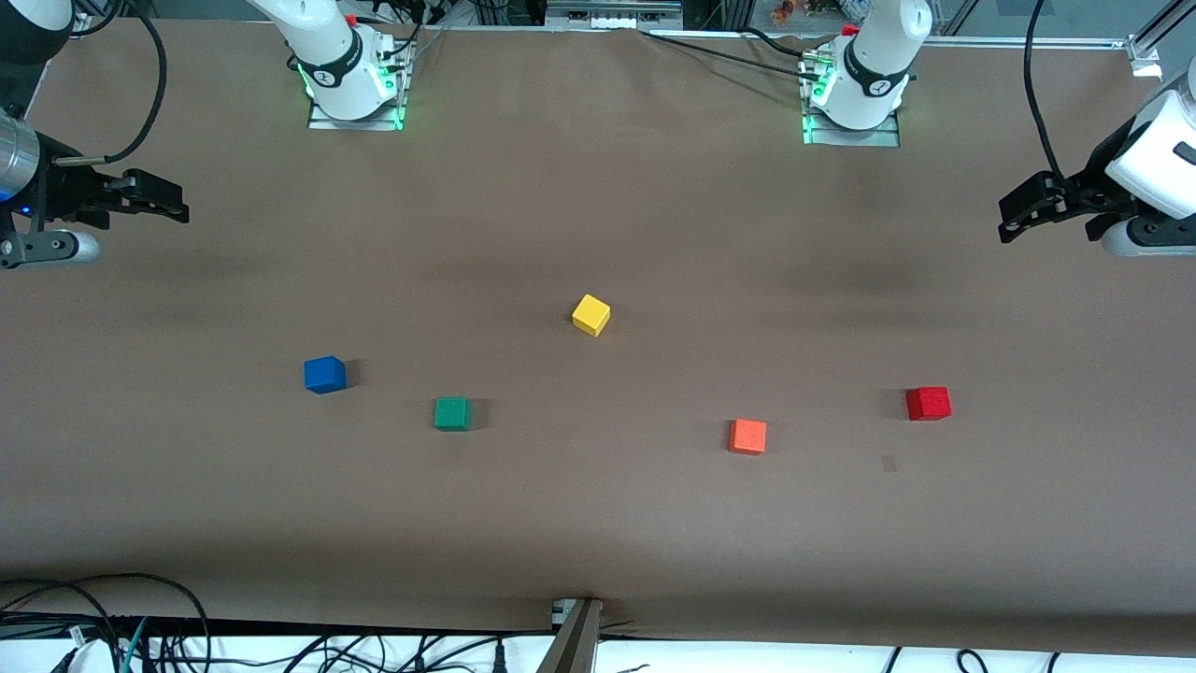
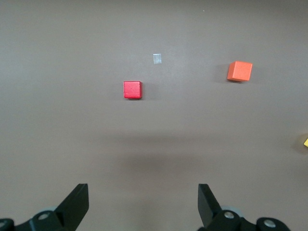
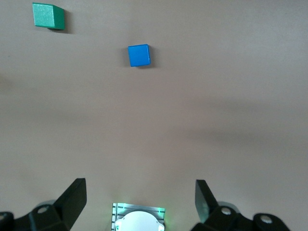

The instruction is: Pass red block to right arm, stack on blue

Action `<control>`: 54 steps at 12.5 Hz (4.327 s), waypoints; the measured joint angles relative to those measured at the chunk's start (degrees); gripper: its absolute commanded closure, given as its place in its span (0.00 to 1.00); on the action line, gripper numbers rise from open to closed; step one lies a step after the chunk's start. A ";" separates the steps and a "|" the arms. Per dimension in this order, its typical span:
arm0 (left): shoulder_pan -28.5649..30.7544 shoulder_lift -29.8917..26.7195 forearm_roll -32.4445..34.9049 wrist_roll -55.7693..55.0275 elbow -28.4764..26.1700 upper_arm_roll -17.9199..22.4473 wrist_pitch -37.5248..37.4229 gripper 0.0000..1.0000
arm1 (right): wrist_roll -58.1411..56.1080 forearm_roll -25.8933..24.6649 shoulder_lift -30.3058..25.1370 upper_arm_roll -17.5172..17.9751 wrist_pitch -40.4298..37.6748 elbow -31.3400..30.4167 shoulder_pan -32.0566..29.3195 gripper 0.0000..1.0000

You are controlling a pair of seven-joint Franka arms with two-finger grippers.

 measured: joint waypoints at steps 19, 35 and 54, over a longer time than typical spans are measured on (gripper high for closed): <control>0.99 0.71 0.01 0.58 0.29 0.00 -0.35 0.00 | 0.00 0.01 0.00 0.00 0.00 0.00 0.00 0.00; 0.99 1.00 0.01 0.58 0.29 -0.12 -0.41 0.00 | 0.00 0.01 0.00 0.00 0.00 0.00 0.00 0.00; 1.26 0.65 3.36 0.58 4.72 0.51 -5.77 0.00 | 0.00 0.01 0.00 0.00 0.00 0.00 -0.01 0.00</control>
